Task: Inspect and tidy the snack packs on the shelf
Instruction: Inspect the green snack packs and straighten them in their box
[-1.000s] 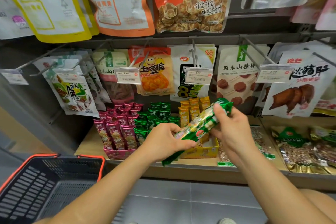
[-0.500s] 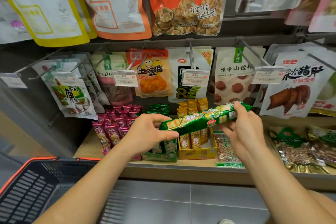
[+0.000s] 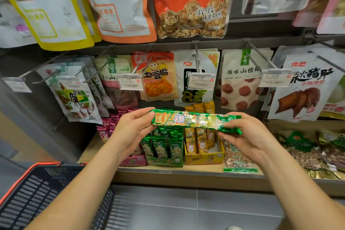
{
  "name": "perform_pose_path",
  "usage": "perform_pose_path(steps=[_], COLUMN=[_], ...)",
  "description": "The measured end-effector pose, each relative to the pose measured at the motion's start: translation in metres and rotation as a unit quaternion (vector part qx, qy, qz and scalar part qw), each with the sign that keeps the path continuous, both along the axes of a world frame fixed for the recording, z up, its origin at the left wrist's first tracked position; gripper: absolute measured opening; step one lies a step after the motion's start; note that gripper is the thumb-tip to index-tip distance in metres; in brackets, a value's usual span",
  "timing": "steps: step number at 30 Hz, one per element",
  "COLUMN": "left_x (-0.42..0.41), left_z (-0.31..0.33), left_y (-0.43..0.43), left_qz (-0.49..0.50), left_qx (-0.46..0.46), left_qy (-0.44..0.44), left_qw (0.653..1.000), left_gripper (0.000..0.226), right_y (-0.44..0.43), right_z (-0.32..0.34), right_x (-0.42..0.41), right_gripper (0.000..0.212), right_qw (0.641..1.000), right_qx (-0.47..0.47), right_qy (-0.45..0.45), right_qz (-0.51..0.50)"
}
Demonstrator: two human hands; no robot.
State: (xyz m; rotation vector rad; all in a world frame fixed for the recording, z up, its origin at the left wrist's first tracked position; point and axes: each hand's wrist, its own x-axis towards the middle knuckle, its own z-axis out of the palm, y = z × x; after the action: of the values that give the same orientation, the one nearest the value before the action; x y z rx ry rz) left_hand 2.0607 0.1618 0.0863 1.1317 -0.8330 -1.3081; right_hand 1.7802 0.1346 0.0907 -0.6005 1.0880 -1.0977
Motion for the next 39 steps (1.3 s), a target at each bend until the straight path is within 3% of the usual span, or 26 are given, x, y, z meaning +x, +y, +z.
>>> perform_pose_path(steps=[3,6,12,15,19,22,27,33,36,39], left_x=[-0.002,-0.002,-0.002,0.001,0.006,0.002,0.000,0.001,0.005,0.008], left_z=[-0.004,-0.005,0.000,-0.002,-0.008,-0.010,-0.001,0.011,0.016,0.018], left_y=[0.000,-0.001,-0.003,-0.005,-0.009,-0.009,-0.003,0.005,0.008,0.010], left_qz=[0.048,0.062,0.030,0.046,0.073,0.098,0.073,-0.074,-0.129,-0.140], left_qx=[0.010,0.015,-0.013,-0.017,-0.028,-0.052,-0.063,-0.037,-0.049,-0.061], left_qy=[-0.019,-0.046,-0.001,-0.107,-0.275,-0.337,-0.249,-0.069,-0.048,-0.083], left_qw=[0.999,0.997,0.999,0.993,0.958,0.935,0.964,0.994,0.989,0.985], left_gripper=[0.010,0.019,0.020,0.027,0.027,0.029,0.010,0.030,0.035,0.028], right_y=[0.002,0.004,0.007,0.008,0.008,0.012,0.014,0.013,0.012,0.012], right_z=[0.000,-0.002,-0.001,-0.001,0.000,0.001,0.002,0.001,0.000,-0.003], right_x=[0.003,0.004,0.004,0.002,0.002,0.006,0.006,0.008,0.009,0.008], right_gripper=[0.016,0.022,0.027,0.030,0.030,0.023,0.024,0.039,0.050,0.052], right_qw=[1.000,0.999,0.992,0.984,0.973,0.966,0.978,0.980,0.977,0.972], right_qx=[-0.006,-0.018,-0.042,-0.057,-0.063,-0.066,-0.069,-0.093,-0.115,-0.141], right_qy=[0.004,0.035,0.066,0.073,0.075,0.073,0.102,0.123,0.132,0.142], right_qz=[0.001,0.030,0.099,0.152,0.207,0.237,0.167,0.124,0.122,0.121])
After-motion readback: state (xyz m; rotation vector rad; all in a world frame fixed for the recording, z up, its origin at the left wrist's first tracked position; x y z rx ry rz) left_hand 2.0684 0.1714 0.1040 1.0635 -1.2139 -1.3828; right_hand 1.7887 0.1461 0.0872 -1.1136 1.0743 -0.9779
